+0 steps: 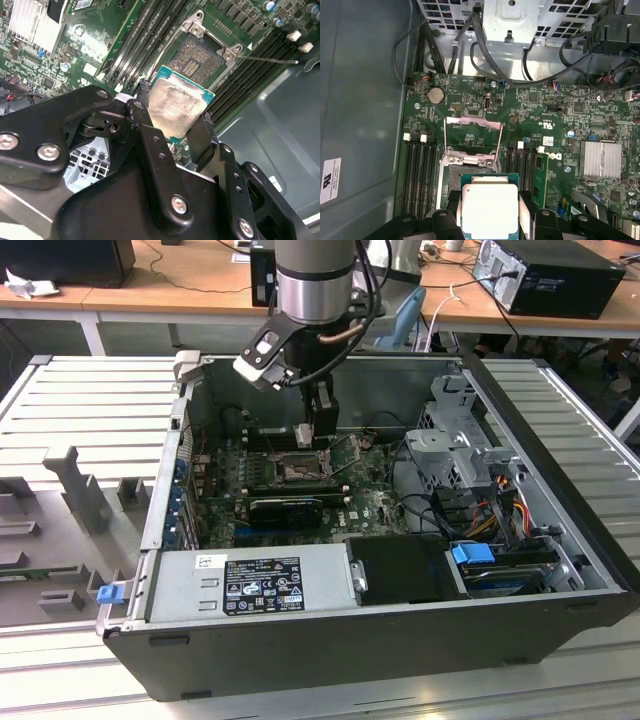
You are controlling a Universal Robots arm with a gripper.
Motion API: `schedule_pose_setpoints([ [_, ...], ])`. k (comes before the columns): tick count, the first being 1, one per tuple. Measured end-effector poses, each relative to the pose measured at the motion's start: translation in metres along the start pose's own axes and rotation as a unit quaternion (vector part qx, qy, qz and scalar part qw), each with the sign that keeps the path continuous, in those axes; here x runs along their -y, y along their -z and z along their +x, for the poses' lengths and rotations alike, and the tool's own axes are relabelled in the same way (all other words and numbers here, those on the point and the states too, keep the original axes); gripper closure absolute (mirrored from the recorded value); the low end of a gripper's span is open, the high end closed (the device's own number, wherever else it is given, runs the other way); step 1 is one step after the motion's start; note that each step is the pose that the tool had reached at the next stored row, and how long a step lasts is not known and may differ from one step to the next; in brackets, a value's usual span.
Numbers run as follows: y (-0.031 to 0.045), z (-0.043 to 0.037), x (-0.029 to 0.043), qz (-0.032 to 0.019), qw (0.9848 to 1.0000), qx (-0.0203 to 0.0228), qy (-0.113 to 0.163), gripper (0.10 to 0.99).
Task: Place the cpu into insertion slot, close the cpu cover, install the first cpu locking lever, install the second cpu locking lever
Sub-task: 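Place the cpu into insertion slot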
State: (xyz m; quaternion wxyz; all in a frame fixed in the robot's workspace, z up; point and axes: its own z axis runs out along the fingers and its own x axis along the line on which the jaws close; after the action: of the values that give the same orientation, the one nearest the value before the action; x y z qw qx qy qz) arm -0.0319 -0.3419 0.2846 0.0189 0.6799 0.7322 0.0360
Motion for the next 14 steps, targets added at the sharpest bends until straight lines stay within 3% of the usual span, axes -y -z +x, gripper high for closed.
schedule_pose_setpoints([
  [14,-0.0177,-0.0004,0.0015,0.0029,1.0000,-0.0003,0.000,0.545],
])
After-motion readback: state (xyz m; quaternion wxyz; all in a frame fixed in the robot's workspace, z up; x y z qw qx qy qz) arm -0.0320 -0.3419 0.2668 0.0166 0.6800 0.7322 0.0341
